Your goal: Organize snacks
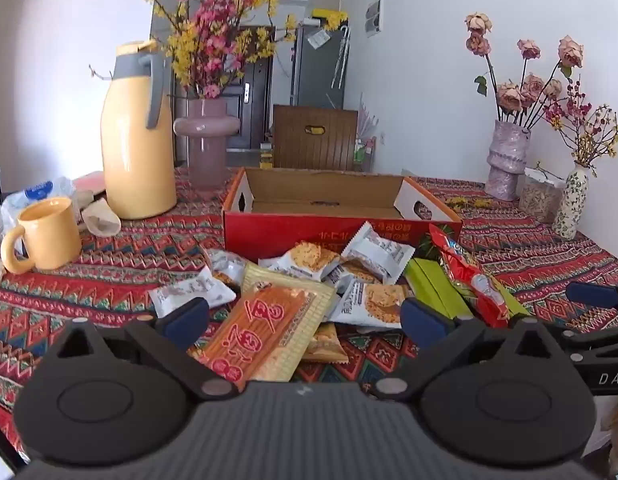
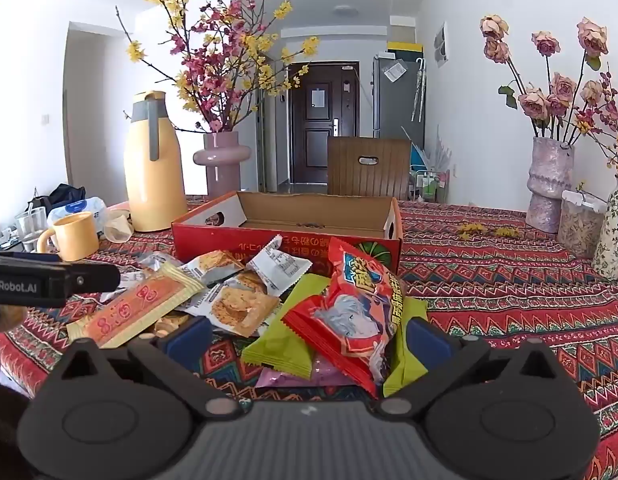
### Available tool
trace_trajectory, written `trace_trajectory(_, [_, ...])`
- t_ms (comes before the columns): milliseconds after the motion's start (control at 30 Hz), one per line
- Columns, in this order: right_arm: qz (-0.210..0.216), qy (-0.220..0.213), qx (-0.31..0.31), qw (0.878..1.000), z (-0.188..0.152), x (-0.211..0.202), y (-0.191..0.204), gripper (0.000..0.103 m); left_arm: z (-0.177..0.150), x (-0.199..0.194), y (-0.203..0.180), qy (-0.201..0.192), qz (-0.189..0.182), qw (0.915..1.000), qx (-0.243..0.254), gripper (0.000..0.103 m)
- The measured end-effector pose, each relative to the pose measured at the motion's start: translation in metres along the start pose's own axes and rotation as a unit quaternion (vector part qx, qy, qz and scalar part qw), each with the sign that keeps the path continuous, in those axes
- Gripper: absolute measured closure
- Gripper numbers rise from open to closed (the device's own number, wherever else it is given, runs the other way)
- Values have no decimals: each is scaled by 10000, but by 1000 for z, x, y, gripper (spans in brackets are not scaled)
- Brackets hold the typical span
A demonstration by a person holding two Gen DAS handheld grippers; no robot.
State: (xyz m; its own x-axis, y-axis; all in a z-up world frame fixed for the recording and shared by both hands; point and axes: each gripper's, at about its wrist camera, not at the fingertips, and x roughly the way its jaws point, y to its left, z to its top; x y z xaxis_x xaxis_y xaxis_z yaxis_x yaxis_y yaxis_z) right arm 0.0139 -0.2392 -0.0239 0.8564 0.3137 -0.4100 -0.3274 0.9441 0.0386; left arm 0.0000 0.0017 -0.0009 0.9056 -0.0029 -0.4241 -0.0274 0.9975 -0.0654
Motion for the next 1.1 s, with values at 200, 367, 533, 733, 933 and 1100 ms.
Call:
trace_trajectory(200, [-25, -29, -14, 10000, 0, 0, 1, 0, -4, 5, 0, 145, 1, 9999, 11, 0])
trace_trajectory(367, [-24, -10, 6, 10000, 4, 2, -4, 0, 1, 4, 1, 187, 47, 9998, 7, 0])
trace_trajectory(533, [-24, -2, 22, 10000, 2, 1, -5, 0, 1, 2, 1, 142, 64, 9999, 10, 0])
trace_trajectory(733, [-28, 11, 34, 10000, 2, 3, -4, 0, 1, 3, 2, 104, 38, 9999, 22, 0])
trace_trajectory(933, [-33, 18, 37, 10000, 2, 3, -4, 0, 1, 2, 2, 89, 40, 9999, 37, 0])
trace_trajectory(1100, [-36, 26, 41, 10000, 0, 4, -3, 0, 1, 2, 2, 80, 45, 10000, 40, 0])
